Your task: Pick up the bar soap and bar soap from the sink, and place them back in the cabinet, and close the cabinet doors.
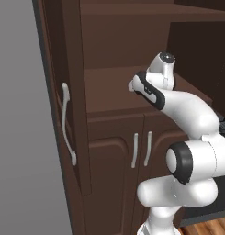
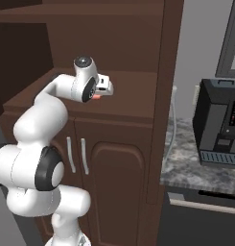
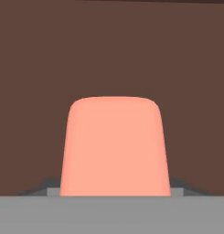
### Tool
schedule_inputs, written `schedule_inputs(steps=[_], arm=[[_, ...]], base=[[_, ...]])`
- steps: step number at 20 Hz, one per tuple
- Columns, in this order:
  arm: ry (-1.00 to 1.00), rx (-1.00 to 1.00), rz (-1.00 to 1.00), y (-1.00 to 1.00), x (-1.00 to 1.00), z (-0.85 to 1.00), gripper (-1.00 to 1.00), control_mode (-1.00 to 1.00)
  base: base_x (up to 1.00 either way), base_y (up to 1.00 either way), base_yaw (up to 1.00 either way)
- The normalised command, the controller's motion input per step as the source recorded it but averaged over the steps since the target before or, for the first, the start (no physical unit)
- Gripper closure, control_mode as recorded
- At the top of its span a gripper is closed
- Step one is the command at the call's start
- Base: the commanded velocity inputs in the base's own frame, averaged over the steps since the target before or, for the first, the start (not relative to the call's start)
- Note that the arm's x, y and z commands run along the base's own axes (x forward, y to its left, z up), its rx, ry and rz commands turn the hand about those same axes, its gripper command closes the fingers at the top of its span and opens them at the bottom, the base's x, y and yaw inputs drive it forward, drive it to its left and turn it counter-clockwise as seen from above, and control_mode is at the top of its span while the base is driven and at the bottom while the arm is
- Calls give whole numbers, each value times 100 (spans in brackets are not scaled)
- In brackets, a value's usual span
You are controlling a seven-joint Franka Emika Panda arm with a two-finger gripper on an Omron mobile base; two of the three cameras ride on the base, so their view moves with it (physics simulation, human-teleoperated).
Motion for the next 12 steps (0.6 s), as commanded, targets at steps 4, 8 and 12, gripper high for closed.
schedule_inputs(steps=[4, 8, 12], arm=[[0, 0, 0, 0, 0, 0, -100, -100], [0, 0, 0, 0, 0, 0, -100, -100], [-4, 0, 0, 0, -9, 0, -100, -100]], base=[[0, 0, 0], [0, 0, 0], [0, 0, 0]])
